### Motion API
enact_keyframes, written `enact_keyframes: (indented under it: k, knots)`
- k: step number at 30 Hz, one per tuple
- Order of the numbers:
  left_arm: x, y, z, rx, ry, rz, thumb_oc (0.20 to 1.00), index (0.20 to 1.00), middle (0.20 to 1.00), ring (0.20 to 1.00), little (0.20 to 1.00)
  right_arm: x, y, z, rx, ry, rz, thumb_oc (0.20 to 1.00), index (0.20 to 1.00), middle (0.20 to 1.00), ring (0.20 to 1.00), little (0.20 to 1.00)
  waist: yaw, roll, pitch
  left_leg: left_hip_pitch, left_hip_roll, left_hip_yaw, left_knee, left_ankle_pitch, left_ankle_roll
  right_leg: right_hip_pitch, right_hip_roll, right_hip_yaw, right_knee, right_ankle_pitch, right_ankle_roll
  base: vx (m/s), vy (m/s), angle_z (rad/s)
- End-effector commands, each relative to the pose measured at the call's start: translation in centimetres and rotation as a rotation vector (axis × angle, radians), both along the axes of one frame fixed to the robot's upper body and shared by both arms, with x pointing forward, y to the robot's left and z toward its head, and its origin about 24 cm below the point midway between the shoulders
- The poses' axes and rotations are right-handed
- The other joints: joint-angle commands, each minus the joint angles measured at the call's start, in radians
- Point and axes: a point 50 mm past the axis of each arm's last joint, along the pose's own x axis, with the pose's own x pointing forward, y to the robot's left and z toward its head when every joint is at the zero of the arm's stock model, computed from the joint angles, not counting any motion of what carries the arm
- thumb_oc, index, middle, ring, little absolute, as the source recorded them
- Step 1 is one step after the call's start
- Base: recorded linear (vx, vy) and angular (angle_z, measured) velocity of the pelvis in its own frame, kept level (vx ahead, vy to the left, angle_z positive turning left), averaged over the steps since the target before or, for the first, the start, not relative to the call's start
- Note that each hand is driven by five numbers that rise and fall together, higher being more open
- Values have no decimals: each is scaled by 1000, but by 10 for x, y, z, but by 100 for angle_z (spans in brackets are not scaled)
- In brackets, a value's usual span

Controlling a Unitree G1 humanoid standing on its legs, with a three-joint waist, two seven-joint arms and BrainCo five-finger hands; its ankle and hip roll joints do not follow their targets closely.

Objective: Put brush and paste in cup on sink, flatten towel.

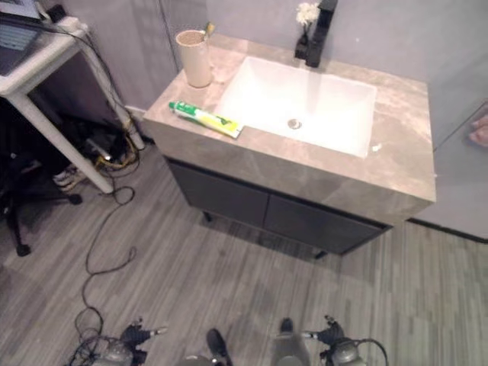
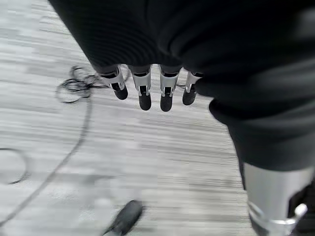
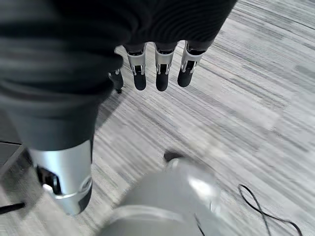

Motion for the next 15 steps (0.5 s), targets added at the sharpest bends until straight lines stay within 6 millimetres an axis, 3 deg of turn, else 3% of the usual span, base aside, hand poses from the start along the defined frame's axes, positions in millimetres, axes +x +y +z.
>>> enact_keyframes:
  k: [1,2,5,9,10,11,13,14,15]
  knots:
    - [14,-5,3,-5,-24,-22,1000,1000,1000,1000,1000,7,-16,8,-32,-44,-32,1000,1000,1000,1000,1000,-35,37,14,31,-20,-57,15,-14,-104,74,45,-13,-115,73,11,244,130,10]
    - [13,-7,2,-9,-18,-33,1000,1000,1000,1000,1000,7,-18,8,-39,-41,-33,1000,1000,1000,1000,1000,-44,44,16,47,-25,-60,15,-31,-102,45,64,1,-144,94,14,283,102,12]
    - [13,-12,0,-14,-5,-60,1000,1000,1000,1000,1000,9,-19,9,-56,-46,-18,1000,1000,1000,1000,1000,-51,44,26,93,-25,-49,15,-63,-113,-28,11,-137,-210,173,50,271,0,-21]
    - [12,-21,-3,-20,17,-133,1000,1000,1000,1000,1000,0,-24,6,-87,-1,10,1000,1000,1000,1000,1000,-64,48,10,148,-38,-84,54,-113,-112,30,27,-97,-189,158,21,358,-63,3]
    - [16,-26,-3,-35,8,-133,1000,1000,1000,1000,1000,3,-31,9,-105,-11,11,1000,1000,1000,1000,1000,-61,56,5,108,6,-105,264,-95,-151,74,54,-92,-187,123,-24,369,-160,14]
    - [16,-26,-3,-35,8,-133,1000,1000,1000,1000,1000,3,-31,9,-105,-11,11,1000,1000,1000,1000,1000,-62,56,5,105,9,-106,270,-97,-153,74,55,-93,-188,123,-25,361,-223,5]
    - [20,-30,-2,-36,0,-142,1000,1000,1000,1000,1000,11,-33,14,-132,-28,46,1000,1000,1000,1000,1000,-39,45,15,18,67,-132,485,-26,-199,122,70,-94,-203,97,-60,162,-221,-3]
    - [26,-30,0,-35,-24,-130,1000,1000,1000,1000,1000,17,-35,18,-151,-45,62,1000,1000,1000,1000,1000,-16,13,38,-69,76,-146,615,56,-207,150,51,-95,-218,95,-90,121,-227,-19]
    - [30,-31,2,-34,-42,-126,1000,1000,1000,1000,1000,20,-37,20,-164,-55,65,1000,1000,1000,1000,1000,-8,5,45,-115,79,-170,660,65,-207,161,49,-96,-223,82,-98,102,-124,-14]
